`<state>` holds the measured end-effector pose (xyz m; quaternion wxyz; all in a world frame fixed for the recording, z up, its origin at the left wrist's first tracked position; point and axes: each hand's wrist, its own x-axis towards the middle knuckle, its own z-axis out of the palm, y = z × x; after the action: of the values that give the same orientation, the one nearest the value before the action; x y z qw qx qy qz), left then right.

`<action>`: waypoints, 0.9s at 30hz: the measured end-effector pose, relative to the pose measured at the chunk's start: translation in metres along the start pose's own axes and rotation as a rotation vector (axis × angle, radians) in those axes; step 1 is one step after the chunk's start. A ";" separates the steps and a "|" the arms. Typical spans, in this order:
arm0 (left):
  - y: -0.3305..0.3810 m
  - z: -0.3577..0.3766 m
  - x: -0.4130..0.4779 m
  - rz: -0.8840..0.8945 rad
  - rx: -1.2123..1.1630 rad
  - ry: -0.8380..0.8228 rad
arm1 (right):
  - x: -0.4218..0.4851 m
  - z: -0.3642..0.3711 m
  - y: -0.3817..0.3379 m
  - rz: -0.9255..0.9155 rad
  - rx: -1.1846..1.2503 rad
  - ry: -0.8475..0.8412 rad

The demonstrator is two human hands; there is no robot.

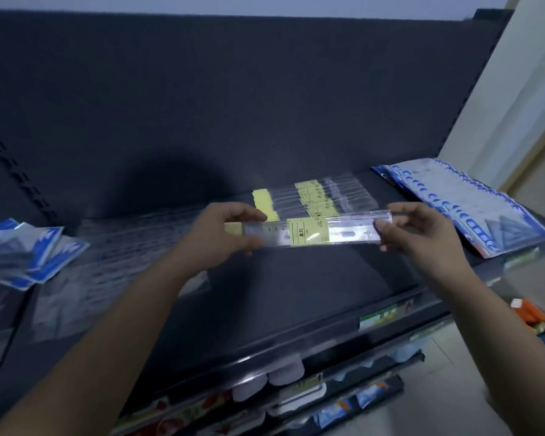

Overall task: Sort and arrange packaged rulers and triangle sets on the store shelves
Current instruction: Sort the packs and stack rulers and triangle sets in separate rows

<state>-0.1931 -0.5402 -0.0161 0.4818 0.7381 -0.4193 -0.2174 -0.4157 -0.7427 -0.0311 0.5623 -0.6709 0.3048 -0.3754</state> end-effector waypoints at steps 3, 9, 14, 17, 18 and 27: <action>-0.005 0.020 0.030 0.068 0.147 0.032 | 0.036 -0.006 0.017 0.055 0.027 0.042; -0.011 0.049 0.067 0.062 0.445 -0.052 | 0.093 -0.012 0.036 0.034 -0.291 0.071; -0.012 0.063 0.072 0.019 0.536 -0.112 | 0.115 -0.020 0.047 -0.141 -0.861 -0.045; -0.008 0.070 0.072 0.077 0.752 -0.100 | 0.126 -0.021 0.051 -0.159 -0.948 -0.111; -0.006 0.073 0.072 0.084 0.804 -0.085 | 0.129 -0.021 0.052 -0.157 -0.964 -0.131; 0.012 0.093 0.055 -0.054 0.974 0.080 | 0.124 -0.012 0.041 -0.429 -1.076 -0.115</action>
<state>-0.2351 -0.6372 -0.0416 0.0906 0.8961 -0.4340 0.0202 -0.3591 -0.8589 -0.0503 0.0692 -0.9282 0.2789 -0.2364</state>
